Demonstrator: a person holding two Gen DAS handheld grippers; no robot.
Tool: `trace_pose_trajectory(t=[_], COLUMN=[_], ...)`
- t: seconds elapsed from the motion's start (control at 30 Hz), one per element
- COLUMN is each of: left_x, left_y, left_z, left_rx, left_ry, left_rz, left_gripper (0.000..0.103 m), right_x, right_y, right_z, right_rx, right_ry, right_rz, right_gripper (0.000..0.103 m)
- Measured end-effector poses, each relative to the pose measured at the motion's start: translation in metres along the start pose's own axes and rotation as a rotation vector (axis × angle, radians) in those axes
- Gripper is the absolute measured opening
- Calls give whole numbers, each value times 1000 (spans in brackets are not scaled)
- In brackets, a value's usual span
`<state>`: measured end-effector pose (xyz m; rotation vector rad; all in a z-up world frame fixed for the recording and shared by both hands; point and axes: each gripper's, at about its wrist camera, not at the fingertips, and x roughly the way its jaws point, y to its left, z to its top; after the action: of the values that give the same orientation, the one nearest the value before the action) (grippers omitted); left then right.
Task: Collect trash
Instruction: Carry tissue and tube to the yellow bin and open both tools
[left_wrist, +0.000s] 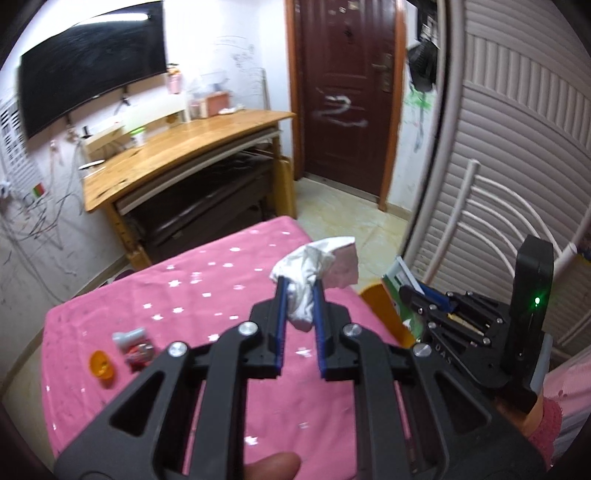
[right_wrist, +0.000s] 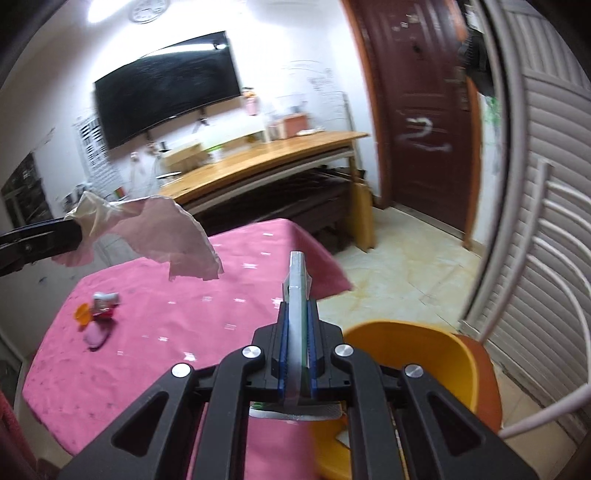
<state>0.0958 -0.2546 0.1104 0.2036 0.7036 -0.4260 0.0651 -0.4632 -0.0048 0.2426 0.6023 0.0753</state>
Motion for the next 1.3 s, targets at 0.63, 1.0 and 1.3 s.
trace_pose_trajectory(t=[0.63, 1.0, 1.3], left_x=[137, 152, 137], left_y=[-101, -93, -65], left_z=[-4, -4, -3], left_rx=[82, -34, -122], left_ry=[256, 264, 251], left_rz=[-8, -17, -1], left_gripper=[12, 69, 69], right_x=[18, 31, 40], right_y=[-85, -81, -76], right_z=[-29, -33, -37], right_rx=[121, 130, 123], right_ry=[49, 91, 127], right_rz=[-149, -120, -129], right_gripper=[3, 3, 4])
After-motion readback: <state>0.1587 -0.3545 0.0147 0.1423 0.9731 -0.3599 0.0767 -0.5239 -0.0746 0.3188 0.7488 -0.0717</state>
